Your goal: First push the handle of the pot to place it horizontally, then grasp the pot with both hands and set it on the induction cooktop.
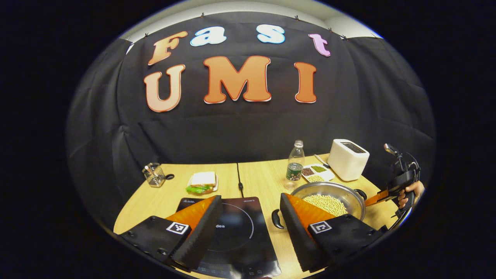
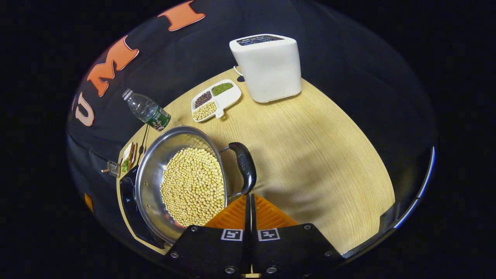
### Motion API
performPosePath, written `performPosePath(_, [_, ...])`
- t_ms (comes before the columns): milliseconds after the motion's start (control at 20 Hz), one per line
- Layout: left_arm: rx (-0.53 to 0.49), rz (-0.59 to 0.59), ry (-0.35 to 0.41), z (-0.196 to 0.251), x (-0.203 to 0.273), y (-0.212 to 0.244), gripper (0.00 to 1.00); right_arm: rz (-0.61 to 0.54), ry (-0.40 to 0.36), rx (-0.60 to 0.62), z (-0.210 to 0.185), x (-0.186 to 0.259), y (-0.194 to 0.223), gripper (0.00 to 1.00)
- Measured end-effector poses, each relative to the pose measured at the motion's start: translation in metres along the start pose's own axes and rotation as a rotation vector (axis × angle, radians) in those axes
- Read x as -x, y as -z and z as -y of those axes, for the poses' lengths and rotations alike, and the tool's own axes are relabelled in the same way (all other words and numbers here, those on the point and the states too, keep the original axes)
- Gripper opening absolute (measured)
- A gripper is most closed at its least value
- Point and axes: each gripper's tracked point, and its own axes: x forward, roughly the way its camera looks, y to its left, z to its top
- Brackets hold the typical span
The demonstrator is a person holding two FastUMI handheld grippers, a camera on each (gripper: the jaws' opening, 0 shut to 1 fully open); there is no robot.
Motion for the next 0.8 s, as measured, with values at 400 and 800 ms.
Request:
performPosePath(400, [0.128,-0.301,0.168,0.06,-0.051,0.067,0.98,0.107,-0.054,0.044,-0.022,0.031,-0.037,0.13])
performPosePath(800, [0.146,-0.502,0.183,0.085,-0.104,0.129,0.99,0.12,0.005,0.17,-0.032,0.012,-0.036,0.57])
